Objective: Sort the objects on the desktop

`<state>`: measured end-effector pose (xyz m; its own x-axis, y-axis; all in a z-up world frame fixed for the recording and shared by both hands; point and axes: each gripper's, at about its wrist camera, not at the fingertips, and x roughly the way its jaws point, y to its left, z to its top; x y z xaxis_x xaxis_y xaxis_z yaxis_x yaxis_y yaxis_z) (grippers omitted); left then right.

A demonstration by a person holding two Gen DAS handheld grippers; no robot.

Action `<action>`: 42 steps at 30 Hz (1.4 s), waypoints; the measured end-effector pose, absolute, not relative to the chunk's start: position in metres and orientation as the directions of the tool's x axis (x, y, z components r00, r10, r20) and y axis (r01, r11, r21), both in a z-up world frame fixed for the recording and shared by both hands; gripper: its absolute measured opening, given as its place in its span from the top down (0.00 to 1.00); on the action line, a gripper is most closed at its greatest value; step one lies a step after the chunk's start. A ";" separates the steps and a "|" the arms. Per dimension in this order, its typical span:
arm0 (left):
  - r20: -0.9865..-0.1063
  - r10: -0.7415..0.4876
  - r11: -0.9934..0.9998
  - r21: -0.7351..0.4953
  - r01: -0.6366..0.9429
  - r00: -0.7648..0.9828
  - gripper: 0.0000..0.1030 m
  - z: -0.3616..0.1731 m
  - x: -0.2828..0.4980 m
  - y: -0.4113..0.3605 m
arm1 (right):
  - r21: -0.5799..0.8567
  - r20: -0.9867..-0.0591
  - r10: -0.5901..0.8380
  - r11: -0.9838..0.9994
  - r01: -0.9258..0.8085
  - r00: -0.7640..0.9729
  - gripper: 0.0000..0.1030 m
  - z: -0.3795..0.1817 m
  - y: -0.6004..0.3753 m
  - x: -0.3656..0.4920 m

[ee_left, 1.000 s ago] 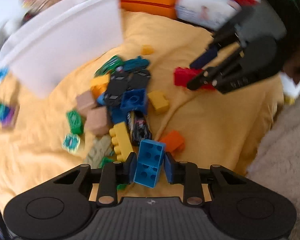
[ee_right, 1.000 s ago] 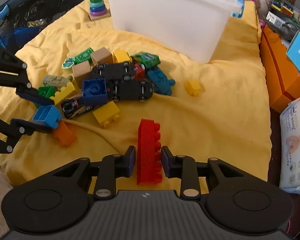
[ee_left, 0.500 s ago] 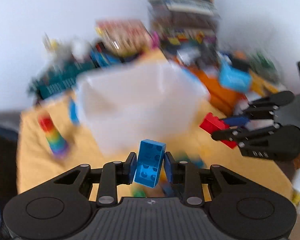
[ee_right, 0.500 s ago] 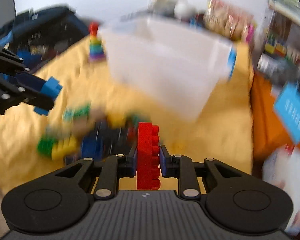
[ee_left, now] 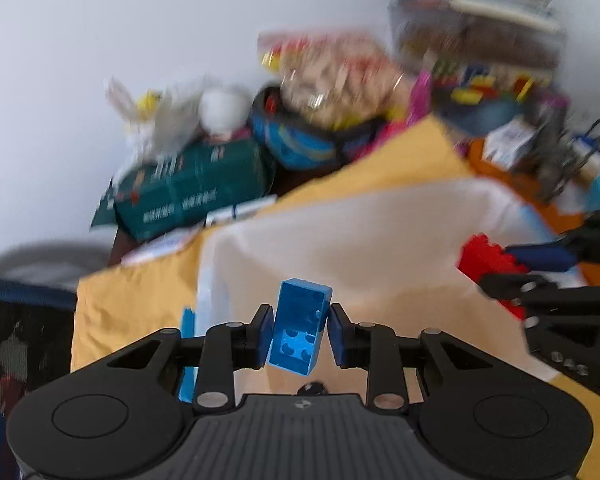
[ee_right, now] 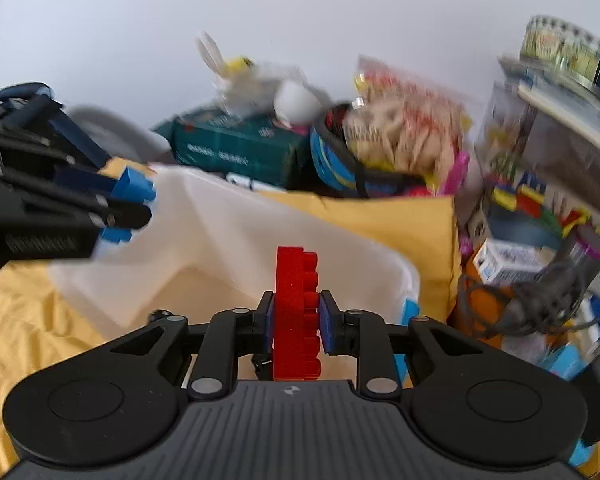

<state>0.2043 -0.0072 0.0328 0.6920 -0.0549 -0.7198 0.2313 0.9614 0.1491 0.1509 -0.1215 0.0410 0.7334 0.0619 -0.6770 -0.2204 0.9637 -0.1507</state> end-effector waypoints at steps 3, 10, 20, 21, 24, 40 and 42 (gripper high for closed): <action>-0.758 0.001 0.980 0.132 0.151 0.652 0.59 0.022 0.206 -0.001 | -0.148 -0.713 0.032 0.970 -0.195 0.701 0.65 0.026 -0.124 0.161; -0.713 0.057 0.984 0.160 0.083 0.699 0.40 0.049 0.163 0.000 | -0.064 -0.656 0.070 0.987 -0.149 0.752 0.51 0.046 -0.133 0.136; -0.739 0.005 0.999 0.035 0.030 0.673 0.28 0.039 0.057 0.026 | -0.037 -0.575 0.160 0.975 -0.221 0.802 0.26 0.061 -0.154 0.048; -0.759 0.007 0.998 0.043 0.039 0.651 0.28 0.030 0.048 0.026 | -0.040 -0.590 0.161 0.973 -0.227 0.792 0.26 0.055 -0.155 0.042; -0.794 0.042 0.994 0.096 0.057 0.607 0.28 0.002 0.018 0.021 | -0.010 -0.654 0.188 0.967 -0.256 0.733 0.28 0.030 -0.161 0.021; -0.870 -0.066 0.997 -0.037 0.068 0.488 0.30 -0.036 -0.037 0.017 | -0.033 -0.795 0.241 0.899 -0.437 0.556 0.57 -0.051 -0.142 -0.008; -0.861 -0.068 0.996 -0.027 0.088 0.504 0.30 -0.033 -0.038 0.013 | 0.060 -0.811 0.277 0.916 -0.397 0.515 0.56 -0.061 -0.151 0.001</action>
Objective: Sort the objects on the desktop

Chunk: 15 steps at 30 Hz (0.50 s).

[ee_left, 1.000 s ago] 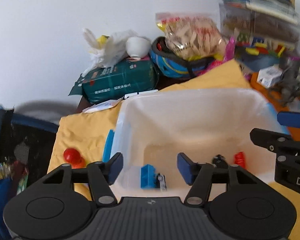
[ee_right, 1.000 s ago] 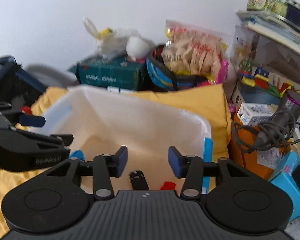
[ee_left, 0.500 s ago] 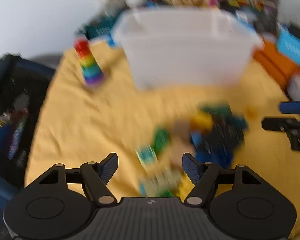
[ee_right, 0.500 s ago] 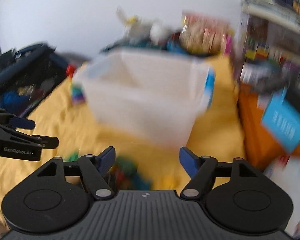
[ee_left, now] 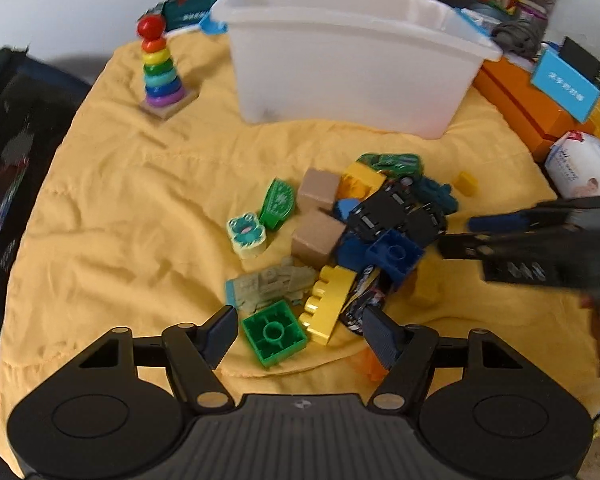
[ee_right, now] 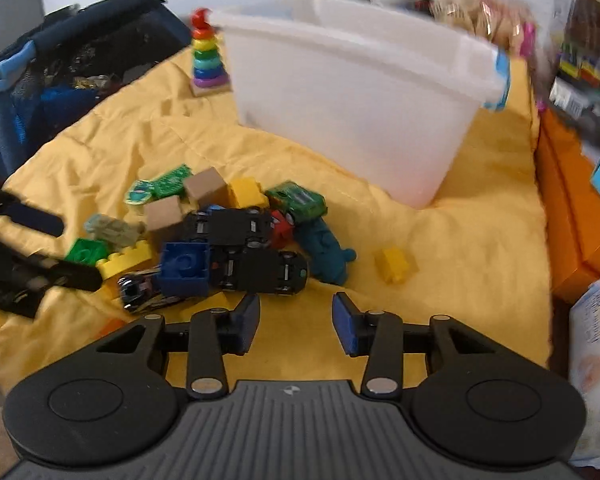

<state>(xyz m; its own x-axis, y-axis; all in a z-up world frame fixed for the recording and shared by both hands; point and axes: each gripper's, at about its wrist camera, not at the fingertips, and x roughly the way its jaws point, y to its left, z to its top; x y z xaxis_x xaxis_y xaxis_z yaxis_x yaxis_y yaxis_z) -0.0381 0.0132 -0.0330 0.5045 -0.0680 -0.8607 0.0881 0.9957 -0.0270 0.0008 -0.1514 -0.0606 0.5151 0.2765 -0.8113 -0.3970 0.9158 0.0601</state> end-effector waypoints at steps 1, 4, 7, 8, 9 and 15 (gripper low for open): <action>-0.857 -0.069 0.995 -0.022 0.097 0.511 0.30 -0.032 -0.038 0.012 | 0.143 -0.815 0.315 0.923 -0.358 0.487 0.56 -0.065 -0.157 0.009; -0.853 -0.066 0.994 -0.009 0.112 0.518 0.30 -0.030 -0.037 0.009 | 0.339 -0.807 0.409 0.912 -0.233 0.427 0.55 -0.080 -0.171 0.024; -0.848 -0.064 0.992 0.004 0.126 0.526 0.30 -0.028 -0.027 0.008 | 0.432 -0.771 0.470 0.882 -0.188 0.430 0.55 -0.086 -0.175 0.034; -0.841 -0.068 0.992 0.002 0.130 0.536 0.30 -0.026 -0.022 0.008 | 0.446 -0.764 0.480 0.876 -0.184 0.432 0.55 -0.087 -0.173 0.038; -0.834 -0.083 0.990 -0.007 0.141 0.546 0.30 -0.024 -0.016 0.008 | 0.452 -0.757 0.486 0.872 -0.186 0.436 0.60 -0.087 -0.172 0.041; -0.820 -0.198 0.934 0.008 0.356 0.537 0.30 -0.024 0.020 -0.016 | 0.326 -0.776 0.423 0.904 -0.276 0.467 0.77 -0.064 -0.168 0.025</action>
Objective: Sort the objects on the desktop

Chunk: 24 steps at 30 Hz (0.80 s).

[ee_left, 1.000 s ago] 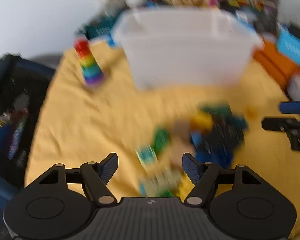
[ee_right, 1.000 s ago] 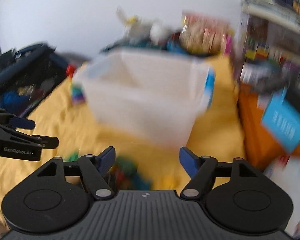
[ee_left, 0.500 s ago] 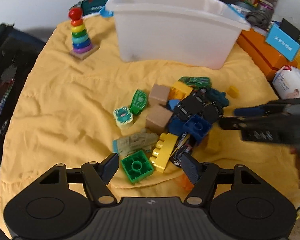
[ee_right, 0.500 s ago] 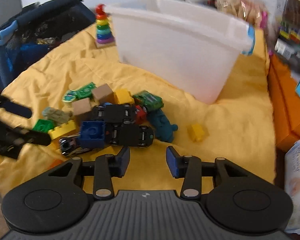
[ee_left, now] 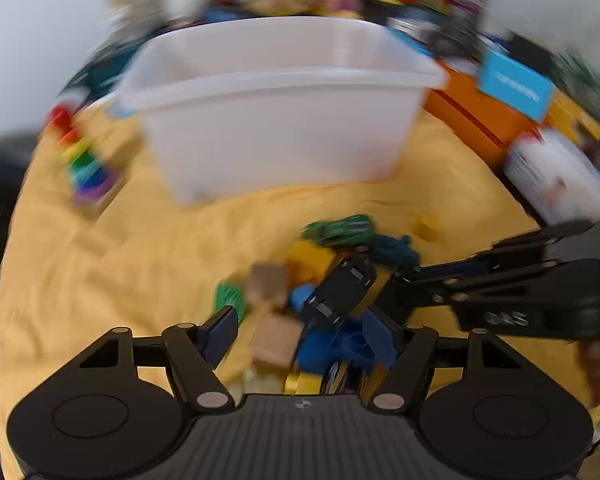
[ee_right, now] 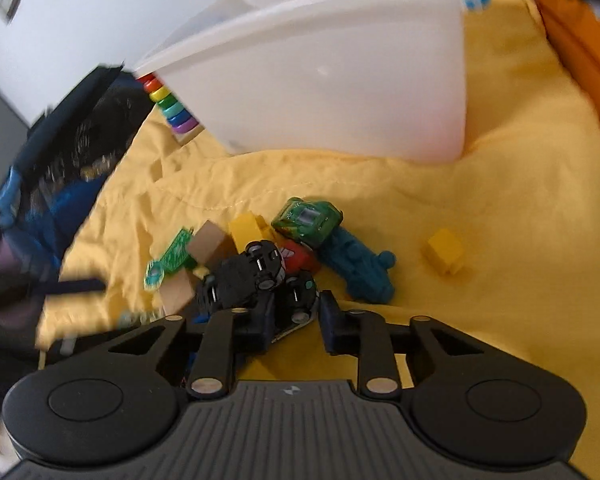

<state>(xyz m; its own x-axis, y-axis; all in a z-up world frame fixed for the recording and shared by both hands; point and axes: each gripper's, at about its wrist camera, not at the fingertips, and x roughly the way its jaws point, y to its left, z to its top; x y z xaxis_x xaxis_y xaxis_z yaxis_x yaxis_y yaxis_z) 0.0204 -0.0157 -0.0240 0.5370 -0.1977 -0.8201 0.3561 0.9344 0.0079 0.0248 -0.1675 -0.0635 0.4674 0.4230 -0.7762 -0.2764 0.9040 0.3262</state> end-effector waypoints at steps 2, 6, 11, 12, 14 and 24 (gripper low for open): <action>-0.826 -0.206 0.898 0.054 0.437 0.524 0.35 -0.028 0.027 -0.029 | 0.289 -0.784 0.392 0.917 -0.275 0.481 0.79 -0.056 -0.174 0.014; -0.844 -0.234 0.835 0.079 0.545 0.482 0.49 -0.034 0.037 -0.046 | 0.207 -0.799 0.311 0.946 -0.250 0.514 0.82 -0.044 -0.189 -0.002; -0.865 -0.226 0.786 0.110 0.609 0.448 0.55 -0.046 0.046 -0.061 | 0.183 -0.806 0.257 0.965 -0.188 0.534 0.82 -0.041 -0.209 -0.012; -0.867 -0.224 0.778 0.117 0.617 0.446 0.55 -0.048 0.047 -0.064 | 0.202 -0.807 0.260 0.965 -0.167 0.530 0.82 -0.042 -0.214 -0.012; -0.867 -0.217 0.762 0.136 0.633 0.449 0.55 -0.052 0.048 -0.069 | 0.215 -0.809 0.261 0.965 -0.148 0.527 0.82 -0.045 -0.217 -0.013; -0.857 -0.322 0.863 -0.090 0.498 0.403 0.81 -0.028 0.041 -0.035 | 0.210 -0.818 0.275 0.960 -0.183 0.505 0.71 -0.052 -0.215 -0.013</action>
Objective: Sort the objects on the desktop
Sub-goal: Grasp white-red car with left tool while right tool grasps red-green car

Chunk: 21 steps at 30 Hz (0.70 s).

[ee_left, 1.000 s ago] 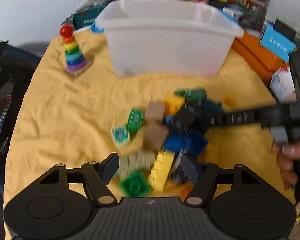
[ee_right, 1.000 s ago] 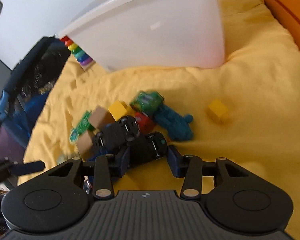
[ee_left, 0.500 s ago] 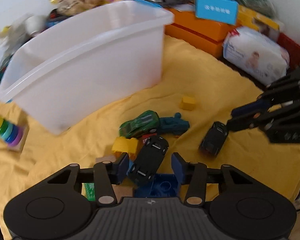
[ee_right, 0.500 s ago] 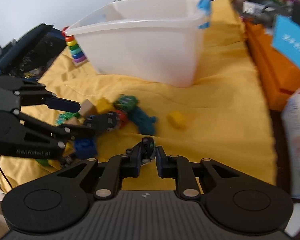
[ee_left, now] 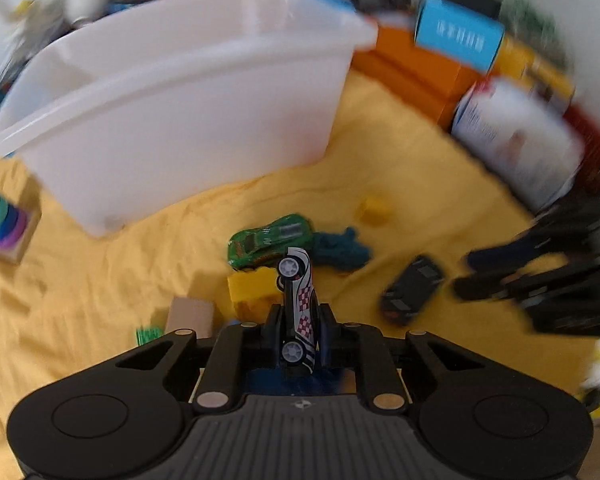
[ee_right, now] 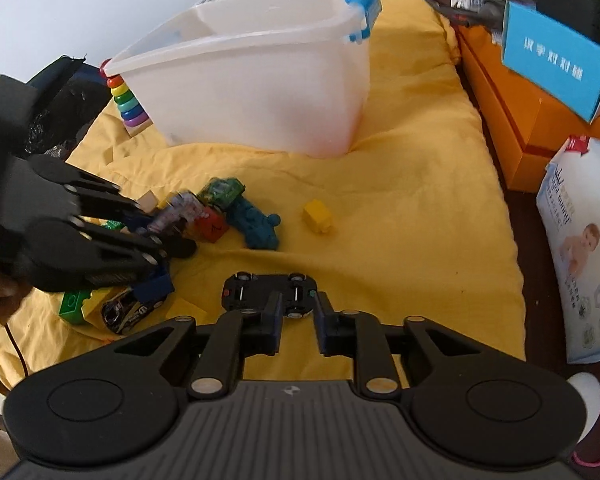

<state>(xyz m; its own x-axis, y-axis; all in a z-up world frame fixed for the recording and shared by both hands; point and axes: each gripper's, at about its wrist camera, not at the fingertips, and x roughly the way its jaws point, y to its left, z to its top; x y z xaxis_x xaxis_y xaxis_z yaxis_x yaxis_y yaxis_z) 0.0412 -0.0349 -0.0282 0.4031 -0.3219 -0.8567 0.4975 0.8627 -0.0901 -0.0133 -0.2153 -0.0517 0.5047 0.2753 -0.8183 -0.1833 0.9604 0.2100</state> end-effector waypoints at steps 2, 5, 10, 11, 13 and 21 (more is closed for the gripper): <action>-0.851 -0.364 0.875 -0.174 0.451 0.379 0.81 -0.017 0.029 -0.024 | 0.212 -0.816 0.296 0.953 -0.219 0.497 0.70 -0.054 -0.214 -0.014; -0.848 -0.427 0.878 -0.307 0.366 0.314 0.81 -0.020 0.007 -0.009 | 0.080 -0.793 0.293 0.919 -0.386 0.535 0.68 -0.049 -0.198 -0.024; -0.861 -0.449 0.876 -0.373 0.306 0.240 0.81 -0.046 -0.025 -0.009 | -0.246 -0.776 0.291 0.678 -0.693 0.560 0.66 -0.061 -0.161 -0.048; -0.861 -0.459 0.872 -0.388 0.300 0.221 0.81 -0.052 -0.029 -0.013 | -0.281 -0.780 0.287 0.634 -0.720 0.557 0.66 -0.066 -0.157 -0.048; -0.851 -0.489 0.856 -0.424 0.297 0.191 0.81 -0.059 -0.036 -0.020 | -0.342 -0.773 0.269 0.585 -0.735 0.574 0.66 -0.074 -0.152 -0.045; -0.837 -0.516 0.843 -0.458 0.282 0.182 0.80 -0.084 -0.037 -0.039 | -0.300 -0.776 0.278 0.627 -0.718 0.567 0.79 -0.081 -0.154 -0.016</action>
